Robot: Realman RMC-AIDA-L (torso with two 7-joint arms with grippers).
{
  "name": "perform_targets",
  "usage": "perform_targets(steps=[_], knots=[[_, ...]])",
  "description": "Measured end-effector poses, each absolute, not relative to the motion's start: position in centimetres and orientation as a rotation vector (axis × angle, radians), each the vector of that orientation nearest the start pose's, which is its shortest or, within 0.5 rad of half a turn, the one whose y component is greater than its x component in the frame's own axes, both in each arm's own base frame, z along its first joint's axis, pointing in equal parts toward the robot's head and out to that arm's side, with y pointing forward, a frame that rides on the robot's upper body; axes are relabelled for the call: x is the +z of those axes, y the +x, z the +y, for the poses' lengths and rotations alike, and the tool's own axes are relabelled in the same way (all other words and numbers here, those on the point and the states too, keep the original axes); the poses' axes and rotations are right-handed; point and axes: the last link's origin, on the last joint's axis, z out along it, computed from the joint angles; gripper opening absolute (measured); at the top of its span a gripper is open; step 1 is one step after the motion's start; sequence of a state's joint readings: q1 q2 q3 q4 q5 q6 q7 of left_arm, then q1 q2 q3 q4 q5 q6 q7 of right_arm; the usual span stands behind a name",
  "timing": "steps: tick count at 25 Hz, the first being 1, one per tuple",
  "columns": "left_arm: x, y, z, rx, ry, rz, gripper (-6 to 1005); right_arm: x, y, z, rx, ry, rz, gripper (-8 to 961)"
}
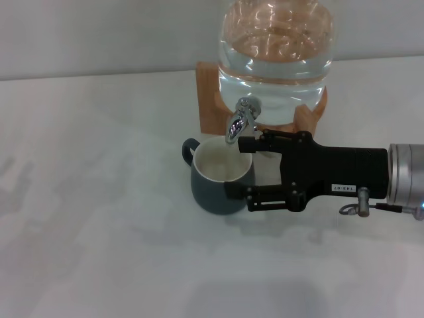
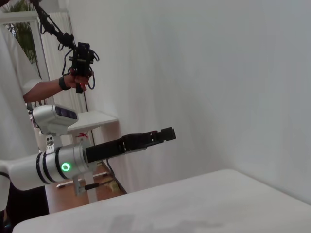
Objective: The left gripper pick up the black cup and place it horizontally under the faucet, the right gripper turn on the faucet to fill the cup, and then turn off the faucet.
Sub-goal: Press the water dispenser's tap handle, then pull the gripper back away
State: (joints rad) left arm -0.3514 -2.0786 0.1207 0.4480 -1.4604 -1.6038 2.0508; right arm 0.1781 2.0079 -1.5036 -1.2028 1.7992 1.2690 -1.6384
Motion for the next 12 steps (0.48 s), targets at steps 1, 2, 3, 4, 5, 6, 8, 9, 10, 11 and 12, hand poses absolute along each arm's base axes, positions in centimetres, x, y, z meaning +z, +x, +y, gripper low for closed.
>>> perform_targets(steps=[1,2,3,4,5,6,8,9,10,11,12], knots=[[7.24,-34.14,28.59,-1.129,-1.817,-0.674,407,-0.01,18.9,29.38,0.882,-2.706,0.344,853],[7.24,-34.13,28.58,-1.129,-1.818,-0.674,407,-0.01,18.88,29.39,0.885,-2.703,0.345,853],[7.23,-34.11,28.58,-1.13,-1.819,-0.673,407,-0.05,18.87,29.45,0.884,-2.699,0.345,853],[7.22,-34.09,28.57,-1.131,-1.82,-0.672,406,-0.09,18.87,29.49,0.883,-2.695,0.347,853],[7.22,-34.08,28.55,-1.132,-1.821,-0.672,406,-0.14,18.89,29.62,0.876,-2.688,0.349,853],[7.21,-34.1,28.52,-1.132,-1.821,-0.672,406,-0.19,18.87,29.66,0.874,-2.686,0.35,853],[7.2,-34.11,28.49,-1.131,-1.821,-0.673,406,-0.33,18.85,29.75,0.868,-2.683,0.352,853],[7.2,-34.13,28.47,-1.131,-1.821,-0.674,406,-0.48,18.81,29.77,0.864,-2.684,0.353,853],[7.2,-34.16,28.43,-1.13,-1.821,-0.674,406,-0.59,18.79,29.8,0.86,-2.683,0.354,853],[7.2,-34.17,28.41,-1.13,-1.821,-0.675,406,-0.71,18.74,29.86,0.856,-2.682,0.354,853],[7.2,-34.18,28.39,-1.13,-1.821,-0.675,406,-0.79,18.71,29.88,0.853,-2.682,0.355,853]])
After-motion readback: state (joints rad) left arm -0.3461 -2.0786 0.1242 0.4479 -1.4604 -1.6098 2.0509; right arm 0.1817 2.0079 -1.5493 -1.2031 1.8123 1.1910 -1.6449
